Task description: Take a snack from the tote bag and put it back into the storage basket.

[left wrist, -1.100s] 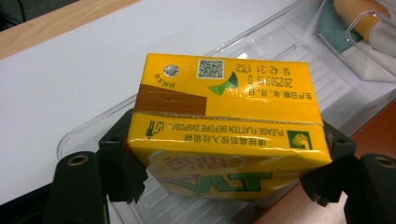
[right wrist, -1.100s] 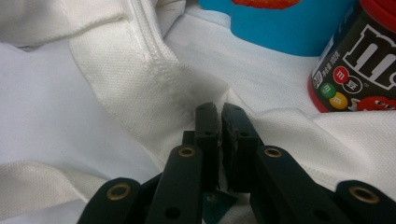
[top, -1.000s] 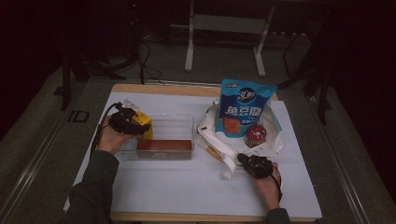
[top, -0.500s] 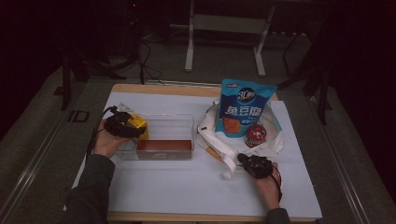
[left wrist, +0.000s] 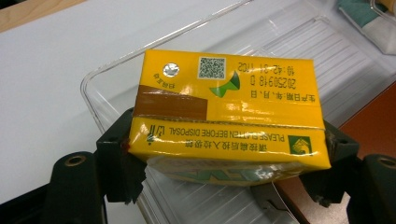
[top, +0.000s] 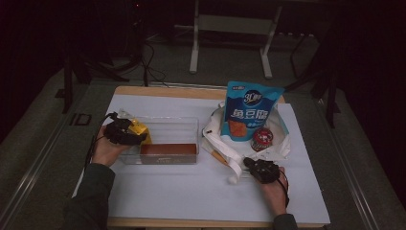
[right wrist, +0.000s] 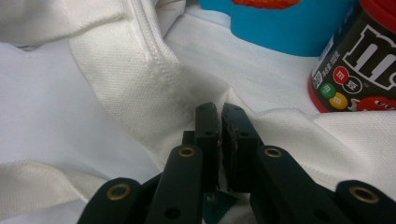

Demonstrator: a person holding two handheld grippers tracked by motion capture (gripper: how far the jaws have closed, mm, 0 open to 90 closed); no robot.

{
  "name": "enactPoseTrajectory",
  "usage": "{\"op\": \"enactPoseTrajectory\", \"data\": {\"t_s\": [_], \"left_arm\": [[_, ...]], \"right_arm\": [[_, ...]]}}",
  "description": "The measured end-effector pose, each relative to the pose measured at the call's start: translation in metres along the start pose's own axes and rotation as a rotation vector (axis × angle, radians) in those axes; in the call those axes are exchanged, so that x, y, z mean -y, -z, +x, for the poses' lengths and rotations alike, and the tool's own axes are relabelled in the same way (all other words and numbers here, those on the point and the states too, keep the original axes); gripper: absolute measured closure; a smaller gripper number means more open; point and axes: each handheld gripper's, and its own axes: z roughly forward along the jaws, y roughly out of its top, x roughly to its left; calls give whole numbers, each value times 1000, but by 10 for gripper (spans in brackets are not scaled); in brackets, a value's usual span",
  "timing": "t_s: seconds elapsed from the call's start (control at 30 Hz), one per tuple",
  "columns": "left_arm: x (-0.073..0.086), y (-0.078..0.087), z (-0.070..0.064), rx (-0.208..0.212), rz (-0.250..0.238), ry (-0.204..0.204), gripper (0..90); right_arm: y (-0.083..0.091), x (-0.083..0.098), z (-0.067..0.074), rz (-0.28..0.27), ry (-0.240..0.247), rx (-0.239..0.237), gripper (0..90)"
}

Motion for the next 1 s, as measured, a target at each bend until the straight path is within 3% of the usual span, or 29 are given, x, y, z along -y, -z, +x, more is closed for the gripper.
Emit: {"op": "enactPoseTrajectory", "data": {"t_s": [0.2,0.43,0.9,1.0], "left_arm": [[3,4,-1,2,2,18,261],[6,12,-4,-8,18,-1,241],[21,29,2,23,-2,19,283],[21,32,3,0,-27,0,289]], "right_arm": [[0,0,0,0,0,-1,852],[0,0,0,0,0,0,853],[0,0,0,0,0,0,852],[0,0,0,0,0,0,851]]}}
